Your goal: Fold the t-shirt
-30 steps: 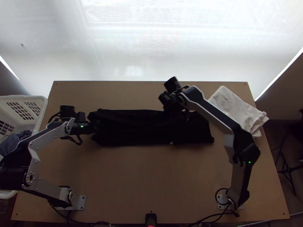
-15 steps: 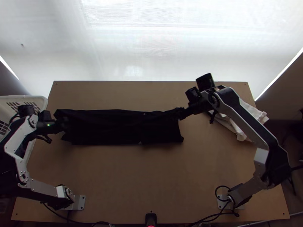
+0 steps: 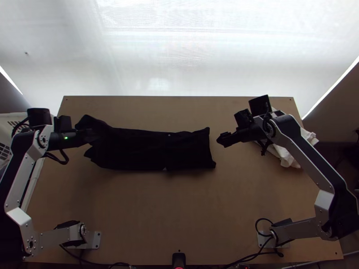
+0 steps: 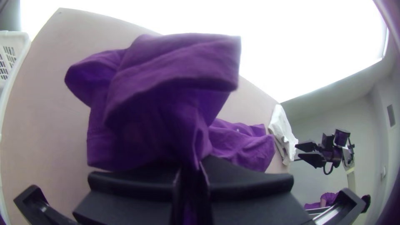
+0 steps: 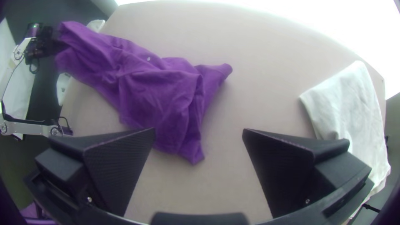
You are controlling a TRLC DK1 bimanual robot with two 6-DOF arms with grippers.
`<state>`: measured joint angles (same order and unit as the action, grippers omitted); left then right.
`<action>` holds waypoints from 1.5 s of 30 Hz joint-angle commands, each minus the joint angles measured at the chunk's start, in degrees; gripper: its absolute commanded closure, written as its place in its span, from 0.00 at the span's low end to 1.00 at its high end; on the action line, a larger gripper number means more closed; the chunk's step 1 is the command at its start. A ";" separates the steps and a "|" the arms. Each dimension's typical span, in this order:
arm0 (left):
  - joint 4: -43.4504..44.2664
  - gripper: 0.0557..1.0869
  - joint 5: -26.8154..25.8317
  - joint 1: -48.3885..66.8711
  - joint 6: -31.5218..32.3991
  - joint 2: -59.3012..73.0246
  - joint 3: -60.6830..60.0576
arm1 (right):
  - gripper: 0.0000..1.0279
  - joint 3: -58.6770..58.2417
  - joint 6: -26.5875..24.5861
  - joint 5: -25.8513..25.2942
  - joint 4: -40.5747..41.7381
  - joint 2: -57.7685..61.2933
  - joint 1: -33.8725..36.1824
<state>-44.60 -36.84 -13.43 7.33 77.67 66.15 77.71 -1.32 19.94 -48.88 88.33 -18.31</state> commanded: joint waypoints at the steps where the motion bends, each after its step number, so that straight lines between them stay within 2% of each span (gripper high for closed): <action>1: 3.55 0.97 -0.51 11.50 7.52 -1.03 1.70 | 0.06 -3.44 0.09 -0.08 0.46 -2.38 2.48; 7: 7.51 0.97 -0.34 20.46 14.99 3.89 5.22 | 0.06 -6.17 0.62 -0.08 1.25 -3.34 3.01; 16: 20.87 0.97 1.77 36.90 25.89 13.91 5.31 | 0.06 -11.00 1.06 -0.08 2.56 -5.81 4.24; 19: 23.24 0.97 2.39 41.12 27.38 18.31 7.15 | 0.06 -12.15 0.97 -0.08 3.00 -6.16 4.68; 34: 23.33 0.97 5.64 49.55 32.31 38.96 28.33 | 0.06 -16.98 1.76 -0.08 6.96 -5.89 4.42; 37: 26.76 0.97 7.22 52.45 32.31 44.24 31.50 | 0.06 -17.77 1.76 -0.08 7.75 -5.81 4.42; 38: 27.81 0.91 7.22 53.51 32.04 45.82 32.20 | 0.06 -17.77 1.76 -0.08 7.93 -5.72 4.33; 39: 29.48 0.45 8.80 55.27 31.69 48.54 33.69 | 0.06 -17.77 1.76 -0.08 8.19 -5.63 4.42; 40: 29.48 0.23 8.80 55.71 31.16 49.42 34.22 | 0.06 -17.77 1.76 -0.08 8.28 -5.63 4.42; 41: 29.39 0.05 8.80 56.23 30.46 49.86 34.57 | 0.06 -17.68 1.76 -0.08 8.37 -5.63 4.42; 45: 29.66 0.04 8.80 56.32 30.81 48.89 35.72 | 0.06 -17.77 1.76 -0.08 8.80 -5.54 4.33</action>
<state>-16.80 -29.23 40.36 38.33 123.13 97.73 60.42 0.38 19.90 -41.01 82.63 -13.85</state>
